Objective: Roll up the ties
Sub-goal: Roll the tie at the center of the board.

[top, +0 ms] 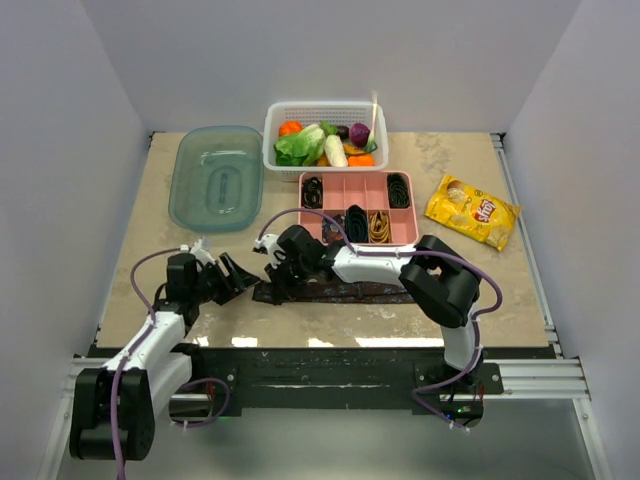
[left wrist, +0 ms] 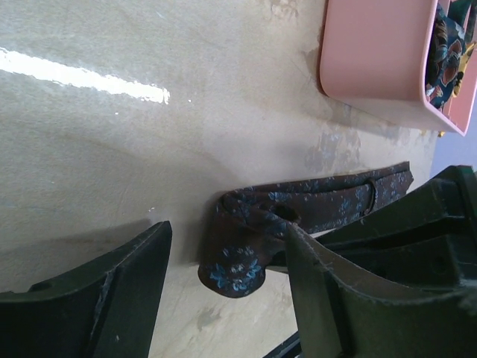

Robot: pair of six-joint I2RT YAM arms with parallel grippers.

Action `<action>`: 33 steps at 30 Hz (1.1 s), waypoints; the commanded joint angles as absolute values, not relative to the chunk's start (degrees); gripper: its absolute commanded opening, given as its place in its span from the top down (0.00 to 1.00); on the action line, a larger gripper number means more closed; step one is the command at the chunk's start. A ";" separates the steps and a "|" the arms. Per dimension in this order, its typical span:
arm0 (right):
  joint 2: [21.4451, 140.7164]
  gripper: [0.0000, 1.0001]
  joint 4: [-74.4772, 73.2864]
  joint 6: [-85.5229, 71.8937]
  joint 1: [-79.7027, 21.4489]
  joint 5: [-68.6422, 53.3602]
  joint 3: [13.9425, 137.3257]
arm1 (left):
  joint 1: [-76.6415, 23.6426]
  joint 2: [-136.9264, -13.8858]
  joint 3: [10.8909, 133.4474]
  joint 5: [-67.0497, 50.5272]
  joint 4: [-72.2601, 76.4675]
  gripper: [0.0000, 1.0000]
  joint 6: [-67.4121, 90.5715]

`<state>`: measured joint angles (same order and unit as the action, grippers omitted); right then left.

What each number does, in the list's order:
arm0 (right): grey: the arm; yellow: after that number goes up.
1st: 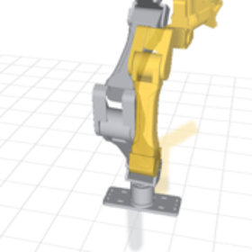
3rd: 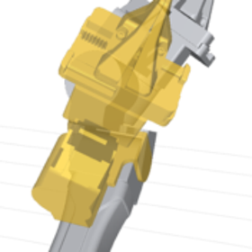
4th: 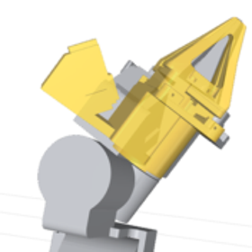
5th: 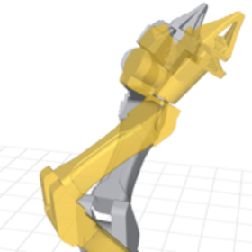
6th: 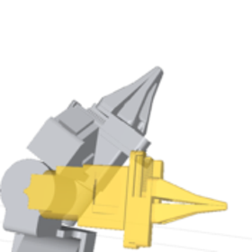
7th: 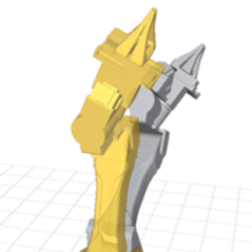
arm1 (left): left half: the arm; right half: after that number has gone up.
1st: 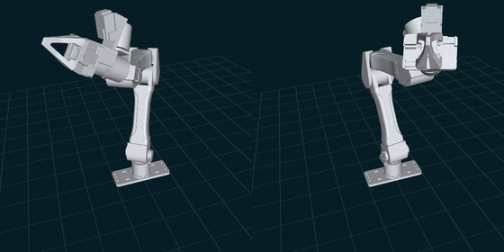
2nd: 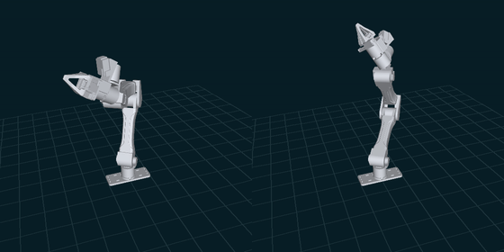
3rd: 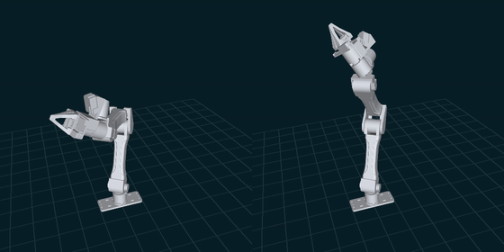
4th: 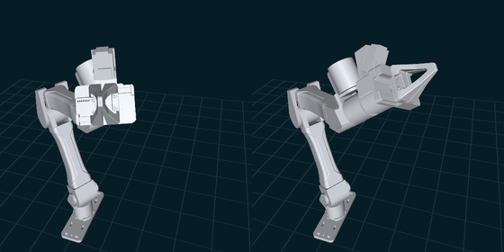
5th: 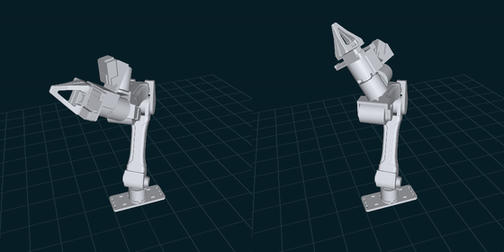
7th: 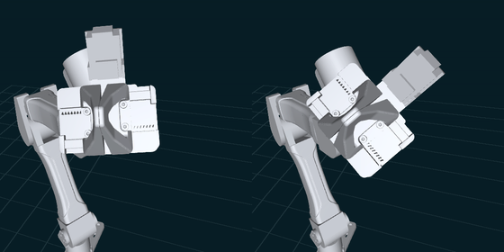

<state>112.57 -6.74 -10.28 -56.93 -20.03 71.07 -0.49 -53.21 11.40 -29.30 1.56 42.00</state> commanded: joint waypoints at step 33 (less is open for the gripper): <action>118.65 1.00 -11.43 -6.68 -54.32 -16.00 82.00 | -2.02 -62.93 8.35 -34.01 20.83 0.34 39.90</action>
<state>117.78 -9.72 -7.84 -54.59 -18.65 80.29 -1.32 -62.17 7.18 -33.58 19.25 41.76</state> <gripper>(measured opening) 0.007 0.657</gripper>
